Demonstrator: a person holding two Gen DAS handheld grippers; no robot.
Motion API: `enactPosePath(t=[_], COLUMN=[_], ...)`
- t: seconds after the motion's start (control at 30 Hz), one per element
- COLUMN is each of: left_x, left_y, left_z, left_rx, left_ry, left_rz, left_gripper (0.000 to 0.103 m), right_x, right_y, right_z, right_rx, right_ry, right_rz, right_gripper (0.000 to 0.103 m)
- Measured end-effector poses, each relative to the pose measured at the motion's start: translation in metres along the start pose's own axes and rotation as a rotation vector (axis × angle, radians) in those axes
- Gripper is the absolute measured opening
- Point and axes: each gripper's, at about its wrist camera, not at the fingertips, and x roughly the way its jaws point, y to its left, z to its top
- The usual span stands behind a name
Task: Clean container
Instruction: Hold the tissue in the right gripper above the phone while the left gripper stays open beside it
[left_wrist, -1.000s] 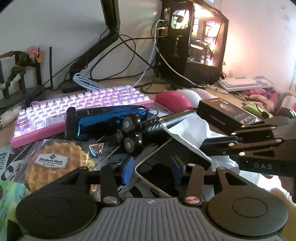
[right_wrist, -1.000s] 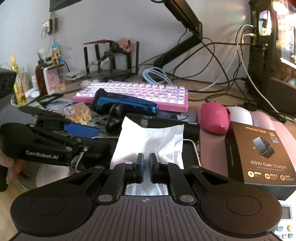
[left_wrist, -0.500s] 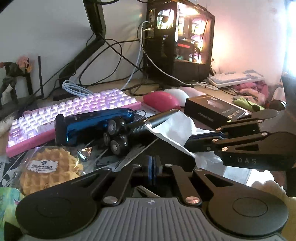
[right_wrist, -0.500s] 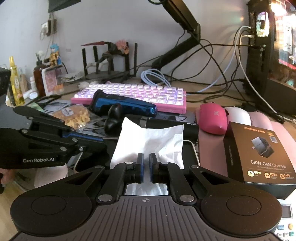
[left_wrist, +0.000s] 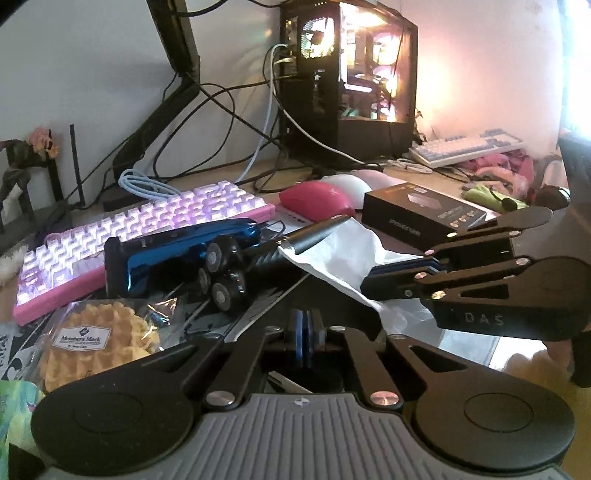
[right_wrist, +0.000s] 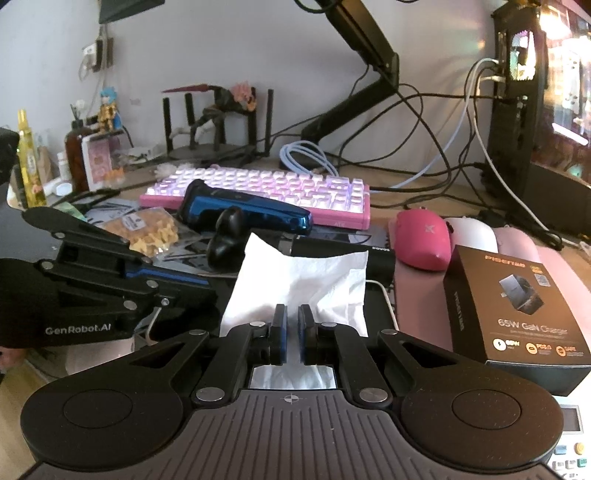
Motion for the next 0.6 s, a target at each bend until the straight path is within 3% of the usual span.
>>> enactPosePath(t=[0.6], left_x=[0.0008], left_y=[0.0043], left_z=[-0.0001], left_rx=[-0.011], left_ry=[-0.001], left_rz=[-0.011], left_gripper=[0.008], right_x=[0.0052], right_y=[-0.0047], right_z=[0.0026], right_rx=[0.04], right_ry=[-0.002], right_rz=[-0.046], right_gripper=[0.005])
